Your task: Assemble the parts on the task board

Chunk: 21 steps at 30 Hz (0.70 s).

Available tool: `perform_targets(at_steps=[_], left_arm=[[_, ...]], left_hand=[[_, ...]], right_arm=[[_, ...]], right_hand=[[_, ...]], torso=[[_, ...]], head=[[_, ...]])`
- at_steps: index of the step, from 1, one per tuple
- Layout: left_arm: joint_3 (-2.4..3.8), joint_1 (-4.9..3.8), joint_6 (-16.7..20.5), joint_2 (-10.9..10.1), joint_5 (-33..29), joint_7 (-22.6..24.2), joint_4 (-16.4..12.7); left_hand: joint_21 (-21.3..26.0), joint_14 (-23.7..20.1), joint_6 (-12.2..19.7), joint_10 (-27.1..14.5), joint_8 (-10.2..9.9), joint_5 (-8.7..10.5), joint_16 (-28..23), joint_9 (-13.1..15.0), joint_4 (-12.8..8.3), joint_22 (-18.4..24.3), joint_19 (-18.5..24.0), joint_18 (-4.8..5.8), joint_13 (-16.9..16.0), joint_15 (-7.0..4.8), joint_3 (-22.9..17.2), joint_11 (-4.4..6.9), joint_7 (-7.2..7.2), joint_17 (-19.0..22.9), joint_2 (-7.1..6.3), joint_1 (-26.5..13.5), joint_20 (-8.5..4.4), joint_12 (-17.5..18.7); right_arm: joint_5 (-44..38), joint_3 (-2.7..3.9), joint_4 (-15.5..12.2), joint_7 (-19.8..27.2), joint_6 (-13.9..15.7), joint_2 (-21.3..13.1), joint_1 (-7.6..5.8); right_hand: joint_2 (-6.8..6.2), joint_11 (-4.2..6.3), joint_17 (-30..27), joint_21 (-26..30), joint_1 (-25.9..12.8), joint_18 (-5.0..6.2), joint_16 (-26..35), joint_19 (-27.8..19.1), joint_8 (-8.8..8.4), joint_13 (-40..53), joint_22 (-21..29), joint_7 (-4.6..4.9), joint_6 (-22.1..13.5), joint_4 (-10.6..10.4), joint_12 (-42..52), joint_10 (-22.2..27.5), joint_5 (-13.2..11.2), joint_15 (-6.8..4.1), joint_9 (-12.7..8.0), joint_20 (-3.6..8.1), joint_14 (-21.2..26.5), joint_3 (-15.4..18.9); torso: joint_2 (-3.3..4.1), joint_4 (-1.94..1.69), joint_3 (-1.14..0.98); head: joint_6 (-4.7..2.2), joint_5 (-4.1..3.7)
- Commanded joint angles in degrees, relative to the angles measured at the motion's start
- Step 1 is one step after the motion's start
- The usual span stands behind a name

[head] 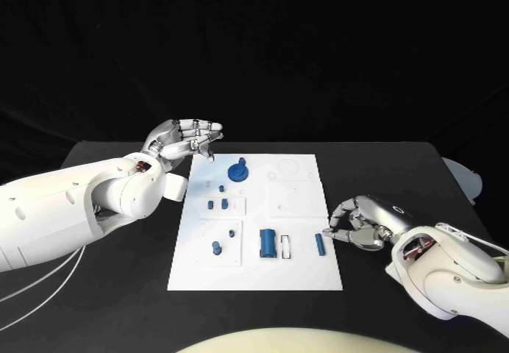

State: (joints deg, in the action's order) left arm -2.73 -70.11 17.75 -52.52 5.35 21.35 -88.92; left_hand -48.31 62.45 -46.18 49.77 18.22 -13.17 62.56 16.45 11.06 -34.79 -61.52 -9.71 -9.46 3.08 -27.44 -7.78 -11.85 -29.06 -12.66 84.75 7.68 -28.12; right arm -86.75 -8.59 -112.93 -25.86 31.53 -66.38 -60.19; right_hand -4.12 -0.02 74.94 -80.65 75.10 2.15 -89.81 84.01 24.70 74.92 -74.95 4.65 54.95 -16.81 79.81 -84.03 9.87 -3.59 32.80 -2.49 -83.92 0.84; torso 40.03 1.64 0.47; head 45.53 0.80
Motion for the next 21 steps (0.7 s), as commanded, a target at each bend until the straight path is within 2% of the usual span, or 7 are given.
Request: perform_targets(at_steps=[1, 5, 7, 13, 21], left_arm=[[0.04, -0.03, -0.8, 0.2, -0.2, 0.5, -0.1], [0.04, -0.03, -0.8, 0.2, -0.2, 0.5, -0.1], [0.04, -0.03, -0.8, 0.2, -0.2, 0.5, -0.1], [0.03, -0.03, -0.8, 0.2, -0.2, 0.5, -0.1], [0.03, -0.03, -0.8, 0.1, -0.2, 0.5, -0.2]], left_hand=[[0.3, -0.4, 0.4, -0.4, 0.2, -0.05, 0.4, -0.1, 0.0, 0.1, 0.2, -0.89, 0.1, 0.03, -0.3, -0.15, 0.06, 0.1, 0.20, -0.4, 0.16, -0.3], [0.3, -0.4, 0.4, -0.4, 0.2, -0.05, 0.4, -0.1, 0.0, 0.1, 0.2, -0.89, 0.1, 0.03, -0.3, -0.15, 0.06, 0.1, 0.20, -0.4, 0.16, -0.3], [0.3, -0.4, 0.4, -0.4, 0.2, -0.05, 0.4, -0.1, 0.0, 0.1, 0.2, -0.89, 0.1, 0.03, -0.3, -0.15, 0.06, 0.1, 0.20, -0.4, 0.16, -0.3], [0.3, -0.4, 0.4, -0.4, 0.2, -0.05, 0.4, -0.1, 0.0, 0.1, 0.2, -0.89, 0.1, 0.03, -0.3, -0.15, 0.06, 0.1, 0.20, -0.4, 0.16, -0.3], [0.3, -0.4, 0.4, -0.4, 0.2, -0.05, 0.4, -0.1, 0.0, 0.1, 0.2, -0.89, 0.1, 0.03, -0.3, -0.15, 0.06, 0.1, 0.20, -0.4, 0.16, -0.3]], right_arm=[[-3.0, -0.05, 0.5, -2.2, -2.9, 0.7, 0.89], [-3.3, -0.09, 1.4, -3.4, -3.7, 1.7, 1.88], [-3.4, -0.10, 1.7, -3.8, -3.9, 2.2, 2.23], [-3.9, -0.10, 2.4, -4.2, -4.3, 3.3, 2.79], [-4.4, -0.11, 3.0, -4.4, -5.2, 4.7, 3.32]], right_hand=[[0.08, -0.51, 14.6, 0.7, -0.7, -0.28, -0.1, 2.9, -0.24, 7.8, -12.5, 0.15, 0.4, 0.0, -0.3, -0.2, -0.4, 0.49, -0.1, -0.47, -6.0, 0.5], [0.31, -0.46, 14.0, 1.8, -1.7, -0.07, 0.1, 2.6, -0.27, 7.4, -12.2, 0.07, 0.7, 0.0, -1.0, 0.2, -0.5, 0.48, -0.1, -0.54, -5.8, 1.0], [0.45, -0.44, 14.1, 1.6, -1.7, -0.11, 0.1, 2.6, -0.28, 7.4, -12.3, 0.04, 0.8, 0.0, -0.9, 0.1, -0.5, 0.47, -0.1, -0.55, -5.9, 1.0], [0.61, -0.40, 14.2, 1.5, -1.5, -0.13, 0.1, 2.7, -0.30, 7.5, -12.3, -0.01, 0.8, 0.1, -0.8, 0.1, -0.3, 0.45, -0.1, -0.55, -5.9, 1.0], [0.99, -0.15, 14.3, 1.3, 0.1, -0.15, 0.0, 2.7, -0.33, 7.6, -12.4, -0.30, 1.3, 0.3, -0.6, -0.1, 0.1, 0.25, -0.2, -0.47, -5.9, 0.6]], torso=[[-0.04, 0.13, -0.13], [-0.03, -0.06, -0.07], [0.03, -0.04, -0.09], [0.01, 0.02, 0.00], [0.04, 0.01, -0.03]], head=[[0.03, -0.04], [0.00, -0.12], [0.05, -0.11], [0.14, -0.04], [0.26, 0.11]])
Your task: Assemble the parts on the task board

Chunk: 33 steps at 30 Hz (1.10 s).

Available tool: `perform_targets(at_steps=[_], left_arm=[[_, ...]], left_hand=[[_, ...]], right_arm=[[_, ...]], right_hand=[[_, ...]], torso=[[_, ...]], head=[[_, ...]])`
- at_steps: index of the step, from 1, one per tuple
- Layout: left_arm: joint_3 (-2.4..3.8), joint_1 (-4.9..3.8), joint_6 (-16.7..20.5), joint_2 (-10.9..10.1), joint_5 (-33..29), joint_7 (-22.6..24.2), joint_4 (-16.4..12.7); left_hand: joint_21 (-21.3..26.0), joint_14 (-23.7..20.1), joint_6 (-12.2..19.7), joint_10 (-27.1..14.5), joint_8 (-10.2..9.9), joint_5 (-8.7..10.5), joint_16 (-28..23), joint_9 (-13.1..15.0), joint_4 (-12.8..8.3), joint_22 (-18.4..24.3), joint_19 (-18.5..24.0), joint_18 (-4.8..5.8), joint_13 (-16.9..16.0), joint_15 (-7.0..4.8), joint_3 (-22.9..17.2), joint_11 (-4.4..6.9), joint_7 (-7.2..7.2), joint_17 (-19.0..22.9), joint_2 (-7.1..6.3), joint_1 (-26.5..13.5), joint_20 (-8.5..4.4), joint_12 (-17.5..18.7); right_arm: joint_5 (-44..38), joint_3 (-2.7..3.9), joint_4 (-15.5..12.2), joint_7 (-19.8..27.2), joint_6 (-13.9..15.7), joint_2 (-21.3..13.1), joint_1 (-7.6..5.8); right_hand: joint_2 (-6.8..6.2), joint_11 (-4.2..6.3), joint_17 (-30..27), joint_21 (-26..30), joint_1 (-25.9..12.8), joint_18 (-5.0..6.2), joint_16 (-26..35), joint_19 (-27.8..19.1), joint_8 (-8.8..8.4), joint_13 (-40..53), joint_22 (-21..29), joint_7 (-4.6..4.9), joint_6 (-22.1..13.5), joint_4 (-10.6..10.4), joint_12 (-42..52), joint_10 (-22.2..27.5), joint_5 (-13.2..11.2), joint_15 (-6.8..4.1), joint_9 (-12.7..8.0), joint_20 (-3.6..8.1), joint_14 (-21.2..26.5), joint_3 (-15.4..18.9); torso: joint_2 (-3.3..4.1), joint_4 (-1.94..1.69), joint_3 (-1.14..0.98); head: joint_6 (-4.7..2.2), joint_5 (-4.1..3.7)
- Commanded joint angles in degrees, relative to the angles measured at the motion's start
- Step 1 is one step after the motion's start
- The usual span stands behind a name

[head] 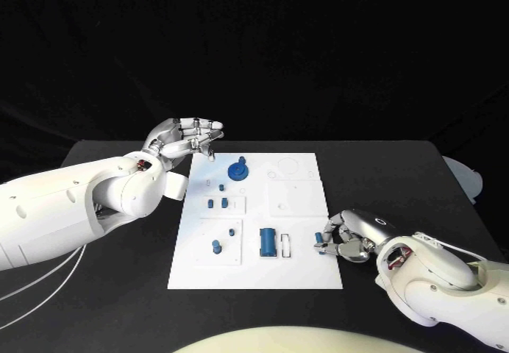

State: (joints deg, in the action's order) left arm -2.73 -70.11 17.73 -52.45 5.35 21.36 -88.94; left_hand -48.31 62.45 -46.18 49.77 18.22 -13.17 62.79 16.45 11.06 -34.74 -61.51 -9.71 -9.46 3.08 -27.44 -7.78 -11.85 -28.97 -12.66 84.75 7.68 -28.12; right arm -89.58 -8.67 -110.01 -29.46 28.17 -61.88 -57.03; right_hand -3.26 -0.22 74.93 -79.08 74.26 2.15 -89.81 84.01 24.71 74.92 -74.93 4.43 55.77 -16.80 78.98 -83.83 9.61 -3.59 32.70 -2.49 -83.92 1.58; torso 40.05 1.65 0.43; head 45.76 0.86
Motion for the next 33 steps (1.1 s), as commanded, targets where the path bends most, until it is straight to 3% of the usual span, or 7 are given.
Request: perform_targets(at_steps=[1, 11, 14, 19, 21, 25, 33], left_arm=[[0.03, -0.03, -0.8, 0.0, -0.2, 0.5, -0.2], [0.03, -0.03, -0.7, -0.1, -0.2, 0.5, -0.2], [0.03, -0.03, -0.7, -0.1, -0.2, 0.5, -0.2], [0.03, -0.03, -0.7, -0.1, -0.2, 0.4, -0.3], [0.03, -0.03, -0.6, -0.1, -0.2, 0.4, -0.3], [0.03, -0.03, -0.6, -0.2, -0.2, 0.4, -0.3], [0.03, -0.03, -0.5, -0.2, -0.2, 0.4, -0.3]], left_hand=[[0.3, -0.4, 0.4, -0.4, 0.2, -0.05, 0.2, -0.1, 0.0, 0.1, 0.2, -0.89, 0.1, 0.03, -0.3, -0.15, 0.06, 0.1, 0.20, -0.4, 0.16, -0.3], [0.3, -0.4, 0.4, -0.4, 0.2, -0.05, 0.2, -0.1, 0.0, 0.1, 0.2, -0.89, 0.1, 0.03, -0.3, -0.15, 0.06, 0.1, 0.20, -0.4, 0.16, -0.3], [0.3, -0.4, 0.4, -0.4, 0.2, -0.05, 0.2, -0.1, 0.0, 0.1, 0.2, -0.89, 0.1, 0.03, -0.3, -0.15, 0.06, 0.1, 0.20, -0.4, 0.16, -0.3], [0.3, -0.4, 0.5, -0.5, 0.3, -0.06, 0.2, -0.1, 0.0, 0.1, 0.2, -0.89, 0.1, 0.03, -0.3, -0.14, 0.07, 0.1, 0.21, -0.4, 0.17, -0.4], [0.3, -0.4, 0.5, -0.5, 0.3, -0.06, 0.2, -0.1, 0.0, 0.1, 0.2, -0.89, 0.1, 0.03, -0.3, -0.14, 0.07, 0.1, 0.21, -0.4, 0.17, -0.4], [0.3, -0.4, 0.5, -0.5, 0.3, -0.06, 0.3, -0.1, 0.0, 0.1, 0.2, -0.90, 0.1, 0.02, -0.3, -0.13, 0.07, 0.1, 0.22, -0.4, 0.16, -0.5], [0.3, -0.4, 0.5, -0.5, 0.3, -0.06, 0.3, -0.1, 0.0, 0.1, 0.2, -0.90, 0.1, 0.02, -0.3, -0.13, 0.07, 0.1, 0.22, -0.4, 0.16, -0.5]], right_arm=[[-1.7, -0.02, 0.2, -0.9, -2.0, 0.4, 0.21], [-3.1, -0.04, 1.1, -1.3, -4.2, 1.4, 0.42], [-3.9, -0.05, 1.3, -1.7, -5.0, 1.7, 0.50], [-5.2, -0.06, 1.2, -2.4, -5.0, 2.1, 0.59], [-5.4, -0.06, 1.1, -2.5, -4.5, 2.1, 0.60], [-5.4, -0.05, 0.4, -2.7, -3.2, 2.1, 0.61], [-4.5, 0.09, -1.8, -3.0, -0.6, 1.7, 0.09]], right_hand=[[0.19, 0.10, 14.3, -0.3, 1.3, -0.16, 0.0, 2.8, -0.34, 7.6, -12.4, -0.13, 0.6, 0.4, 0.3, -0.3, 0.4, 0.21, -0.1, -0.44, -5.9, -0.3], [1.27, 0.63, 14.4, -0.4, 6.8, -0.19, 0.0, 2.8, -0.71, 7.7, -12.5, -0.69, 1.1, 1.2, 0.3, -0.4, -0.8, -0.26, -0.4, -0.06, -5.9, -2.9], [1.63, 0.99, 14.6, -0.6, 11.6, -0.22, 0.0, 2.9, -0.99, 7.8, -12.5, -1.07, 1.4, 2.9, 0.3, -0.4, -0.9, -0.60, -0.7, 0.25, -6.0, -6.1], [0.07, 1.10, 14.8, -0.8, 14.8, -0.28, -0.1, 3.0, -1.29, 7.8, -12.6, -0.99, 1.8, 3.6, 0.2, -0.4, 0.8, -0.72, -0.9, 0.58, -6.0, -13.3], [-1.62, 1.06, 14.8, -0.9, 13.7, -0.31, -0.1, 3.0, -0.82, 7.8, -12.6, -1.01, 1.4, 3.3, 0.2, -0.6, 1.5, -0.60, -0.3, 0.46, -6.0, -17.7], [-3.61, 0.89, 14.8, -1.0, 10.9, -0.32, -0.1, 3.1, 0.23, 7.8, -12.6, -0.72, 0.7, 3.2, 0.2, -0.7, 4.2, -0.47, 1.1, 0.36, -6.0, -24.1], [-5.31, 0.81, 15.0, -1.3, 7.0, -0.39, -0.2, 3.2, 1.28, 7.9, -12.7, -0.74, 0.3, 4.0, 0.3, -0.9, 6.0, -0.48, 2.4, 0.32, -6.1, -29.7]], torso=[[-0.01, 0.01, 0.03], [-0.06, 0.01, 0.05], [-0.05, -0.02, 0.03], [-0.05, 0.03, 0.02], [-0.03, 0.00, 0.01], [-0.07, 0.05, 0.00], [-0.09, -0.02, 0.04]], head=[[0.05, 0.08], [0.19, 0.12], [0.24, 0.16], [0.21, 0.23], [0.20, 0.26], [0.19, 0.34], [0.11, 0.39]])
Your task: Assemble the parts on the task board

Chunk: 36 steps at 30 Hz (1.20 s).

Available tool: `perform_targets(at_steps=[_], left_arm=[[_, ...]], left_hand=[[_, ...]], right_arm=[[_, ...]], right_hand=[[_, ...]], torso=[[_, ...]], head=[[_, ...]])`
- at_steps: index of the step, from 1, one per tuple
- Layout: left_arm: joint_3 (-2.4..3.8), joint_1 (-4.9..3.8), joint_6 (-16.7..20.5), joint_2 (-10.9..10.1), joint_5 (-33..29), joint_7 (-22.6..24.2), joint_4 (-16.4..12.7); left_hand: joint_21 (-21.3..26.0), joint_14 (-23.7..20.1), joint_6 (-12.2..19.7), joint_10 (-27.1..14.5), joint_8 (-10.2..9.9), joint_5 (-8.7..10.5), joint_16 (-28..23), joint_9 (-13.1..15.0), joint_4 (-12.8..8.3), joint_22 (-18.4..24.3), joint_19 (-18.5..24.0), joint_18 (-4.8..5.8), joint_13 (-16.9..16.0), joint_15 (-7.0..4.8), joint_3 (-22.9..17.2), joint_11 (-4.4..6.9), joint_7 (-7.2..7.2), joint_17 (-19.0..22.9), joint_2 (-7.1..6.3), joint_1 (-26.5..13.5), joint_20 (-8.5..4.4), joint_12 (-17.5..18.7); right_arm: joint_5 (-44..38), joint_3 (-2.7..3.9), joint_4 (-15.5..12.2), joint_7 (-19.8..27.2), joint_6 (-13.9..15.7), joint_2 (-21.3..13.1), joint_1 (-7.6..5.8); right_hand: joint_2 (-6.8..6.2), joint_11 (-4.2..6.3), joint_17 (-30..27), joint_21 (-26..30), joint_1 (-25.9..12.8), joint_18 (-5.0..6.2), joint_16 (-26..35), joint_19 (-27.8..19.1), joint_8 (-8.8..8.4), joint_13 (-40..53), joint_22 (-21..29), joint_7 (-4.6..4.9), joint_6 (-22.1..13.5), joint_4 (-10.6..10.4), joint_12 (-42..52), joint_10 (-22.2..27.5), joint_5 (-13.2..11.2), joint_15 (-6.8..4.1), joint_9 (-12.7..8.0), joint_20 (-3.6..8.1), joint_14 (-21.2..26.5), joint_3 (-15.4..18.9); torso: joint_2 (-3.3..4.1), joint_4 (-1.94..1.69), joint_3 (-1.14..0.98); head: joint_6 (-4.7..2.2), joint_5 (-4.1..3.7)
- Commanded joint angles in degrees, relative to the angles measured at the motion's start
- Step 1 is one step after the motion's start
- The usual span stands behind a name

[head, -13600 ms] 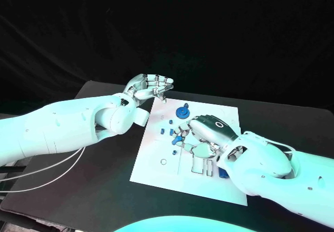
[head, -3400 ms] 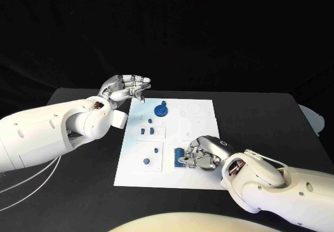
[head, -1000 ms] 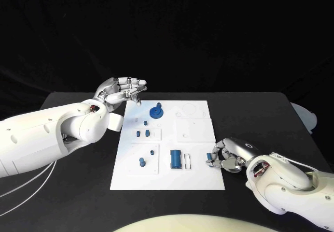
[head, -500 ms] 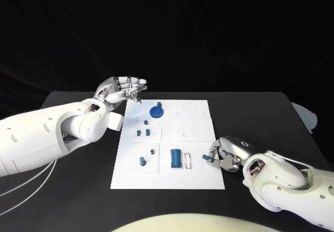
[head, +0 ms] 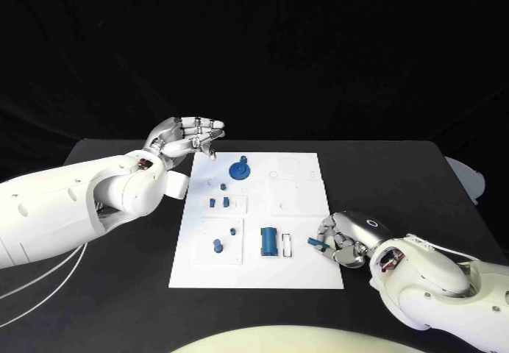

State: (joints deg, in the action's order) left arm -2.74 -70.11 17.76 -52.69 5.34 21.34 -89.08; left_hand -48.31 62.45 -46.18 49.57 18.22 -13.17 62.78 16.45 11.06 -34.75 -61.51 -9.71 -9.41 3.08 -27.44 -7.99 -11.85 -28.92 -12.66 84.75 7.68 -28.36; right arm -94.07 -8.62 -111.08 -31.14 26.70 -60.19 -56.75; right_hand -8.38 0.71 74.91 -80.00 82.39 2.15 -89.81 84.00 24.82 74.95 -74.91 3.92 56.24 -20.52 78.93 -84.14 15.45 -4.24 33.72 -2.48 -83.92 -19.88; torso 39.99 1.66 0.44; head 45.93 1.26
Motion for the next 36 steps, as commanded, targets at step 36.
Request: perform_targets(at_steps=[36], left_arm=[[0.04, -0.03, -0.6, 0.1, -0.2, 0.4, -0.6]], left_hand=[[0.3, -0.4, 0.5, -0.3, 0.3, -0.06, 0.3, -0.1, 0.0, 0.1, 0.2, -0.90, 0.0, 0.02, -0.3, 0.08, 0.07, 0.1, 0.22, -0.4, 0.16, -0.2]], right_arm=[[14.3, 0.13, 1.6, -0.7, -0.3, 7.9, -0.73]], right_hand=[[-1.27, 0.16, 15.1, -0.5, -13.3, -0.40, -0.2, 3.3, 2.13, 8.6, -12.8, -0.64, 1.3, 4.1, 1.4, -1.3, 2.4, -0.04, 2.2, 0.48, -6.1, -8.8]], torso=[[0.04, 0.03, 0.01]], head=[[0.34, 0.25]])
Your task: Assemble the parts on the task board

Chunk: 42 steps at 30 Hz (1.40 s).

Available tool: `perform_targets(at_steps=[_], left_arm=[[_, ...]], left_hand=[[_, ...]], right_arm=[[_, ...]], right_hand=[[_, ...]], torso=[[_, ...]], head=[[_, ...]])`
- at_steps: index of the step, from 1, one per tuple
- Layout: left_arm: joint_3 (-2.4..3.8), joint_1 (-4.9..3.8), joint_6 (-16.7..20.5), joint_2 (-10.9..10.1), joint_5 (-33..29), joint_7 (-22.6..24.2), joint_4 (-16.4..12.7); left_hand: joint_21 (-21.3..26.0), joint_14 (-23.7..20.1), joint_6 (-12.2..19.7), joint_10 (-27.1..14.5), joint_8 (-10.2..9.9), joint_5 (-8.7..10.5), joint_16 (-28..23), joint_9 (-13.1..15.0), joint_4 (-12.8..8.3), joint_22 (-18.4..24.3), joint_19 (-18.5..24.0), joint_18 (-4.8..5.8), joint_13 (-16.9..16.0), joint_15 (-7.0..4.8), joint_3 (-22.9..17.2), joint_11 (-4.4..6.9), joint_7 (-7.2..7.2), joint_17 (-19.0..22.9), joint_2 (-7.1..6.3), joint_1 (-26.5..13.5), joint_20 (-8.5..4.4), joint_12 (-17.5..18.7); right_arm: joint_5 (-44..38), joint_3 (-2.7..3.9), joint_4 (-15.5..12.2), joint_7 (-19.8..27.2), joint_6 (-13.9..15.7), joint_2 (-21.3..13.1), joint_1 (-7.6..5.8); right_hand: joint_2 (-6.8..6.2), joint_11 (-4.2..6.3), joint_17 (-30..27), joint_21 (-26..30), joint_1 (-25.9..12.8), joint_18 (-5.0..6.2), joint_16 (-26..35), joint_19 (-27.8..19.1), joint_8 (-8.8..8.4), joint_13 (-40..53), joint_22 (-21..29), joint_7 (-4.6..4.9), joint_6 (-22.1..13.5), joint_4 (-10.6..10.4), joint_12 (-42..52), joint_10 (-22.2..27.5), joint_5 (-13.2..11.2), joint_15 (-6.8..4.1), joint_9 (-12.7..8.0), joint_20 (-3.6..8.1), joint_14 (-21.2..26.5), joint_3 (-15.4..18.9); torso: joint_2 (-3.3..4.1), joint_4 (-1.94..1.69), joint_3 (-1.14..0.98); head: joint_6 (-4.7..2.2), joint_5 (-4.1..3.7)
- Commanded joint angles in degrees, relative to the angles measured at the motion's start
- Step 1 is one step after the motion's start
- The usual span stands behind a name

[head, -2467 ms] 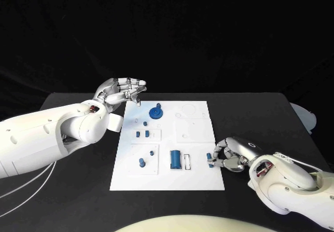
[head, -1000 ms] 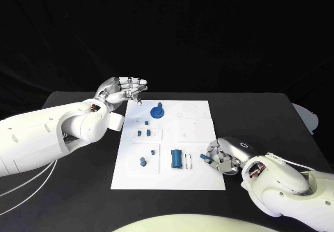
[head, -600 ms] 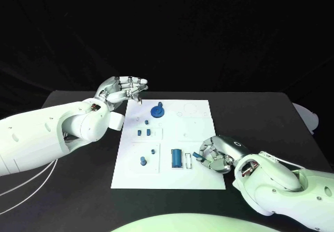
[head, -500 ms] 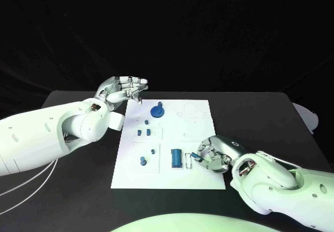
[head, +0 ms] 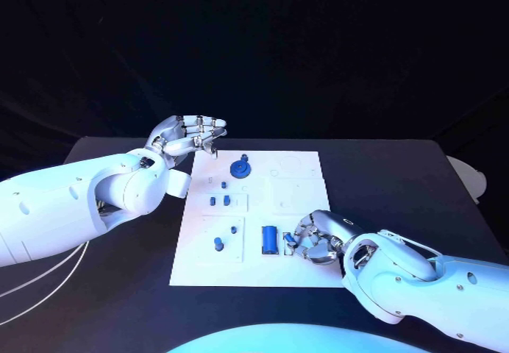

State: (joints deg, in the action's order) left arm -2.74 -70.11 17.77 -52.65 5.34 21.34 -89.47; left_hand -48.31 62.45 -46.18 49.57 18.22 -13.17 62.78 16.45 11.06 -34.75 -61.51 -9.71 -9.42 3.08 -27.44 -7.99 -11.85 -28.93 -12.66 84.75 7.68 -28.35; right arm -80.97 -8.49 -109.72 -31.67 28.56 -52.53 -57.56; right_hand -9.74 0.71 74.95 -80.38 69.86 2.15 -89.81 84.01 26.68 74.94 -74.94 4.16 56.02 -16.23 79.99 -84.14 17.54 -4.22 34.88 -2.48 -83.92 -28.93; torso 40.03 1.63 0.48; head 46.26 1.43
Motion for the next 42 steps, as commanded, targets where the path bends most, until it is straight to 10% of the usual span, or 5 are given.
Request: perform_targets(at_steps=[1, 14, 18, 29, 42], left_arm=[[0.04, -0.03, -0.6, 0.1, -0.2, 0.4, -0.2], [0.04, -0.03, -0.7, 0.0, -0.2, 0.3, -0.2], [0.04, -0.03, -0.7, 0.0, -0.2, 0.3, -0.2], [0.04, -0.03, -0.7, -0.1, -0.2, 0.2, -0.2], [0.04, -0.03, -0.8, -0.2, -0.2, 0.2, -0.3]], left_hand=[[0.3, -0.4, 0.5, -0.3, 0.3, -0.06, 0.3, -0.1, 0.0, 0.1, 0.2, -0.89, 0.1, 0.02, -0.3, 0.07, 0.07, 0.1, 0.22, -0.4, 0.16, -0.2], [0.3, -0.4, 0.5, -0.3, 0.3, -0.06, 0.3, -0.1, 0.0, 0.1, 0.2, -0.89, 0.1, 0.02, -0.3, 0.07, 0.07, 0.1, 0.22, -0.4, 0.16, -0.2], [0.3, -0.4, 0.5, -0.3, 0.3, -0.06, 0.3, -0.1, 0.0, 0.1, 0.2, -0.89, 0.1, 0.02, -0.3, 0.07, 0.07, 0.1, 0.22, -0.4, 0.16, -0.2], [0.3, -0.4, 0.5, -0.3, 0.3, -0.06, 0.3, -0.1, 0.0, 0.1, 0.2, -0.89, 0.1, 0.02, -0.3, 0.07, 0.07, 0.1, 0.22, -0.4, 0.16, -0.2], [0.4, -0.5, 0.6, -0.5, 0.4, -0.07, 0.4, -0.1, -0.1, 0.1, 0.2, -0.89, 0.1, 0.03, -0.4, 0.05, 0.04, 0.2, 0.24, -0.4, 0.16, -0.4]], right_arm=[[1.2, 0.00, 0.3, -0.2, -2.3, 0.4, 0.08], [0.9, 0.00, 0.7, -0.6, -2.4, 1.1, 0.13], [0.5, 0.01, 0.8, -0.6, -2.3, 1.1, 0.13], [-0.7, 0.01, 0.9, -0.3, -1.6, 1.1, 0.13], [-1.4, 0.02, -0.3, 1.3, -0.5, -0.4, 0.13]], right_hand=[[0.09, 0.16, 15.1, -0.1, -0.8, -0.40, -0.2, 3.3, 0.27, 8.7, -12.7, -0.88, 1.5, -0.2, 0.3, -1.3, 0.3, -0.06, 1.0, 0.48, -6.1, 0.3], [1.63, 0.19, 15.1, -0.2, -6.0, -0.41, -0.2, 3.3, 0.30, 9.0, -12.8, -0.93, 2.1, -0.5, 0.8, -1.5, -1.4, -0.09, 0.9, 0.52, -6.1, 1.9], [1.47, 0.27, 15.1, -0.2, -8.3, -0.40, -0.2, 3.3, 0.39, 9.1, -12.7, -1.02, 2.3, -0.4, 0.9, -1.6, 2.7, -0.17, 0.9, 0.60, -6.1, 3.6], [1.47, 0.29, 15.1, 0.1, -13.1, -0.36, -0.2, 3.2, 0.25, 9.1, -12.7, -1.08, 2.4, -0.6, 0.7, -1.5, -0.7, -0.18, 0.8, 0.62, -6.1, 8.7], [1.20, 0.39, 15.1, -0.1, -11.2, -0.40, -0.2, 3.3, 0.29, 9.2, -12.7, -1.18, 2.3, -0.2, 0.8, -1.6, -1.1, -0.27, 0.8, 0.68, -6.1, 9.2]], torso=[[-0.01, 0.07, -0.03], [0.01, 0.06, -0.07], [0.00, 0.07, -0.07], [-0.04, 0.04, -0.03], [0.02, 0.06, -0.08]], head=[[0.05, 0.08], [0.04, 0.06], [0.04, 0.05], [-0.07, -0.03], [-0.08, 0.18]])
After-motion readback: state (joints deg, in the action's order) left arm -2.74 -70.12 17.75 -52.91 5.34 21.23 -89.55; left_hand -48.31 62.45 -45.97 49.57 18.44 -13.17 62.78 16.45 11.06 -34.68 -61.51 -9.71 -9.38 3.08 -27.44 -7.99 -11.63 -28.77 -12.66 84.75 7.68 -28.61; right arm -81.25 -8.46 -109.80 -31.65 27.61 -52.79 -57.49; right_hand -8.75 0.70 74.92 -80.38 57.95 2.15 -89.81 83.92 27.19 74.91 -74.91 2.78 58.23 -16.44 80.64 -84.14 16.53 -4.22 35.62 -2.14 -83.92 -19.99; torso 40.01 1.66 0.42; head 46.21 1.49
